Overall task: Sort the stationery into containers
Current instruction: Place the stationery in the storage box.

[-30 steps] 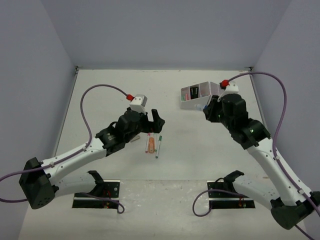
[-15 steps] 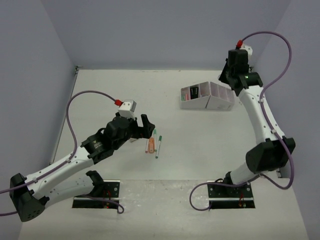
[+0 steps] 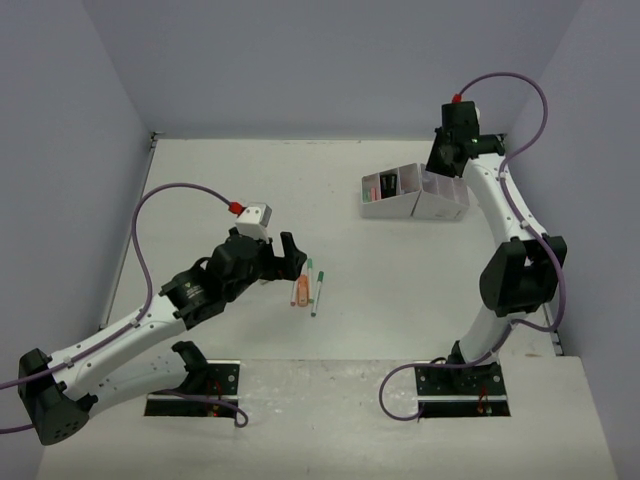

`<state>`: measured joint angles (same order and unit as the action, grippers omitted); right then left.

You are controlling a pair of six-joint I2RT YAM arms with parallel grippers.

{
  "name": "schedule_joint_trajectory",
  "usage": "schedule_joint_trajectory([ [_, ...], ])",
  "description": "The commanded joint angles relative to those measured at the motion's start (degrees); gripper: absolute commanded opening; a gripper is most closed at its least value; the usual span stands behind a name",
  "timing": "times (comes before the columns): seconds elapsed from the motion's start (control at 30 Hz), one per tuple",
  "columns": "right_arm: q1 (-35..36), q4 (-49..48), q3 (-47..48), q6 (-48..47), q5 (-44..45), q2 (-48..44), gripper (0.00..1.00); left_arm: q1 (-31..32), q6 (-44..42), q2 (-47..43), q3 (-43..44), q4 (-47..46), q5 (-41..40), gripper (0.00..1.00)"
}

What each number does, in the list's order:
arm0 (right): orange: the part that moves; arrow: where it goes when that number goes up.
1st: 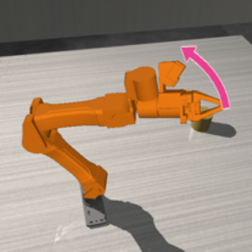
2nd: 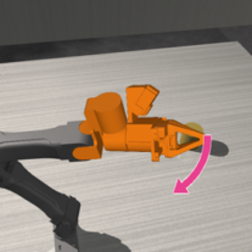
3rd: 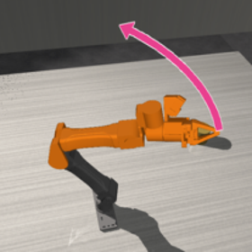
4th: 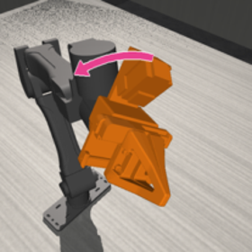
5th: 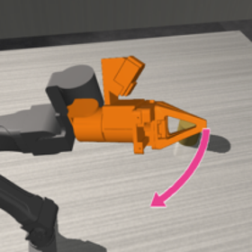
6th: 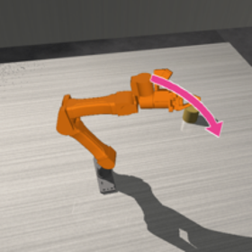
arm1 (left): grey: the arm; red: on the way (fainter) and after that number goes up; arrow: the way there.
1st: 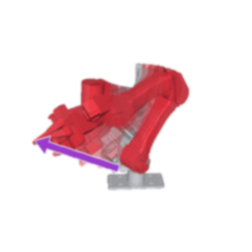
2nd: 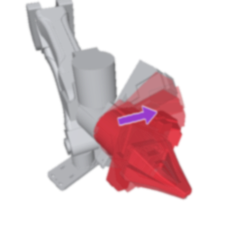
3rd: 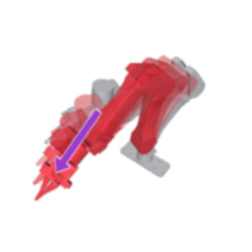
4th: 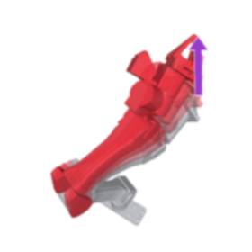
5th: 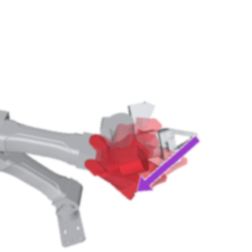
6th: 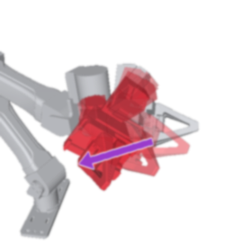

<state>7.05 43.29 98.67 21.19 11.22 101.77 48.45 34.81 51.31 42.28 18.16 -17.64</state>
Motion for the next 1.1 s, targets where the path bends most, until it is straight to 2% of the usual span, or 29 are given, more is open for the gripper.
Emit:
schedule_joint_trajectory([
  [0.0,-0.48,0.18,1.13,-1.07,0.23,0.98,0.07,-0.08,-1.76,-0.56,-0.8,0.41,-0.81,1.0],
  [0.23,-0.77,1.85,3.28,-1.24,0.82,4.06,0.16,-0.11,-1.98,-1.17,-1.15,0.74,-0.77,1.0],
  [0.33,-0.9,2.67,3.91,-1.09,1.43,4.53,0.35,-0.11,-1.96,-1.3,-1.21,1.07,-0.97,1.0],
  [0.5,-0.9,4.37,7.17,-1.42,1.99,4.49,0.48,-0.11,-1.64,-0.77,-1.85,0.92,-2.36,1.0],
  [0.7,-0.59,7.26,10.86,-1.45,0.8,1.64,0.49,-0.11,1.6,1.83,-2.93,1.84,-7.82,1.0],
  [0.83,4.09,5.54,5.94,-1.57,2.03,-7.58,0.5,-0.66,7.2,4.67,-2.97,3.92,-13.92,1.0],
  [0.93,10.95,2.52,-0.45,-1.07,3.47,-15.54,0.51,-1.16,11.68,8.96,-1.51,6.24,-16.59,1.0],
  [1.07,20.39,-3.26,-14.75,1.32,2.99,-25.4,0.51,-1.47,15.87,14.08,0.49,9.08,-18.96,1.0],
])
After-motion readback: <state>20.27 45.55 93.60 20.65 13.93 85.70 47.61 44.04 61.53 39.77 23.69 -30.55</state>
